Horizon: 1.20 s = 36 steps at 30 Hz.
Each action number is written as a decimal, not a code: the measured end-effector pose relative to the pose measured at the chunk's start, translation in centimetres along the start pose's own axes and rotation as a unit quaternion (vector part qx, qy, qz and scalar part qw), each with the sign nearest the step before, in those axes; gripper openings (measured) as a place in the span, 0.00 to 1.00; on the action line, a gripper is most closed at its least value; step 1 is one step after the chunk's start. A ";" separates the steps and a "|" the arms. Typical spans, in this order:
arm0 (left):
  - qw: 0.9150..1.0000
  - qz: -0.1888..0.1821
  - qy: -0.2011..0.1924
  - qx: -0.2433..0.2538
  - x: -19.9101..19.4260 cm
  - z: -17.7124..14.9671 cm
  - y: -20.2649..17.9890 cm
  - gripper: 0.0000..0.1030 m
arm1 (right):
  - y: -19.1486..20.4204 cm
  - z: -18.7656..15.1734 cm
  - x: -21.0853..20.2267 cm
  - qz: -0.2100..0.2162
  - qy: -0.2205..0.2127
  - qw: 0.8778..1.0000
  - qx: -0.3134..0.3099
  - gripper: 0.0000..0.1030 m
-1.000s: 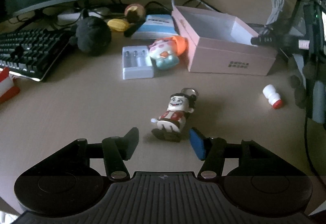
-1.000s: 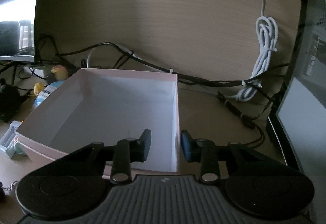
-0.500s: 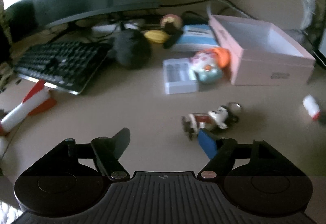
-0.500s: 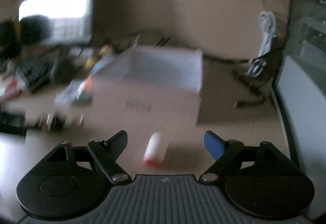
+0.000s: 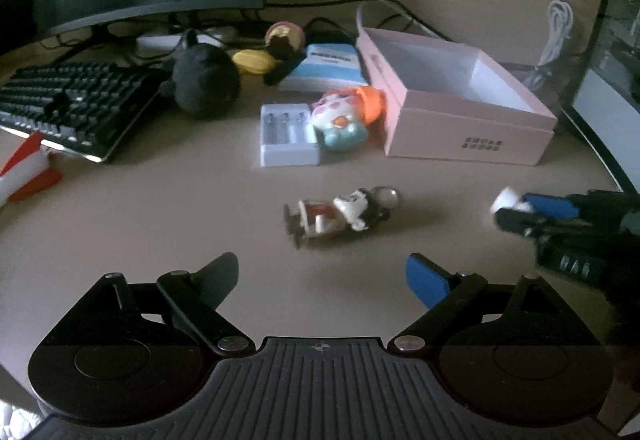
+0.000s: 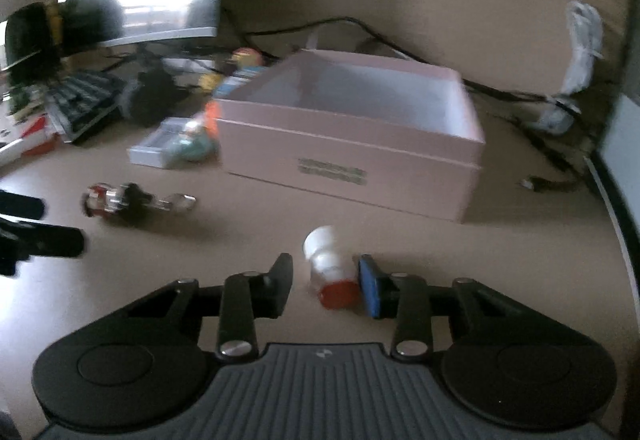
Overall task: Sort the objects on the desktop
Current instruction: 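Grasp the small doll figurine with the left gripper while the right gripper carries the bottle, then lower the doll and the bottle into the pink box and open both grippers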
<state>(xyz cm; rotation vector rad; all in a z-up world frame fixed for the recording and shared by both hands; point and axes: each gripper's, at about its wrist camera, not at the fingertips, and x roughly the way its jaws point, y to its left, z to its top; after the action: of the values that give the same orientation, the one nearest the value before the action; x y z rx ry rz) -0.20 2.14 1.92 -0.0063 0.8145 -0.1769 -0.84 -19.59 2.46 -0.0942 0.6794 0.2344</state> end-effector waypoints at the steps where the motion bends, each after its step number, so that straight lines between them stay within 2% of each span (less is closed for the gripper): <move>1: 1.000 0.000 0.001 -0.002 0.2 0.2 0.0 0.92 | 0.5 0.1 -0.1 0.006 -0.002 1.000 -0.009 0.35; 4: 1.000 -0.004 0.008 -0.020 1.1 1.1 0.1 0.92 | 1.6 -0.3 -0.9 0.011 -0.007 1.000 -0.028 0.35; 7: 0.999 0.000 0.012 -0.033 2.5 2.1 -0.2 0.91 | 1.8 -0.7 -1.7 -0.004 -0.008 0.999 -0.038 0.38; 9: 1.000 0.016 0.011 -0.023 3.4 2.5 -0.7 0.85 | 1.7 -0.9 -2.2 -0.015 -0.006 0.999 -0.039 0.40; 11: 1.000 0.027 0.013 -0.007 4.1 2.8 -1.1 0.71 | 1.4 -1.0 -2.6 -0.021 -0.004 0.999 -0.037 0.40; 14: 1.000 0.031 0.002 0.005 3.7 2.9 -1.3 0.69 | 1.2 -0.9 -3.0 -0.022 -0.005 0.999 -0.039 0.44; 18: 1.000 0.020 -0.003 0.021 2.2 2.1 -1.5 0.69 | 1.3 -0.5 -2.2 -0.028 -0.005 0.999 -0.043 0.45; 24: 1.000 0.013 0.010 0.024 0.2 0.4 -1.8 0.69 | 1.6 0.1 0.0 -0.008 0.009 0.999 -0.052 0.45; 26: 1.000 0.011 0.012 0.025 -0.3 -0.1 -2.0 0.69 | 1.8 0.1 0.4 0.003 0.017 0.998 -0.055 0.40; 28: 1.000 0.008 0.012 0.025 -0.9 -0.4 -2.2 0.69 | 1.9 0.1 0.2 0.008 0.020 0.998 -0.062 0.25; 36: 0.998 -0.032 0.006 0.053 -2.6 -1.2 -4.3 0.69 | 0.1 -0.8 -4.2 0.019 0.020 0.998 -0.054 0.24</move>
<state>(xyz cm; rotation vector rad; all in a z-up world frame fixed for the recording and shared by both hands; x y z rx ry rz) -3.47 -1.58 3.32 0.0677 0.8167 -0.2811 -4.50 -20.39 4.52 -0.1894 0.7078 0.3057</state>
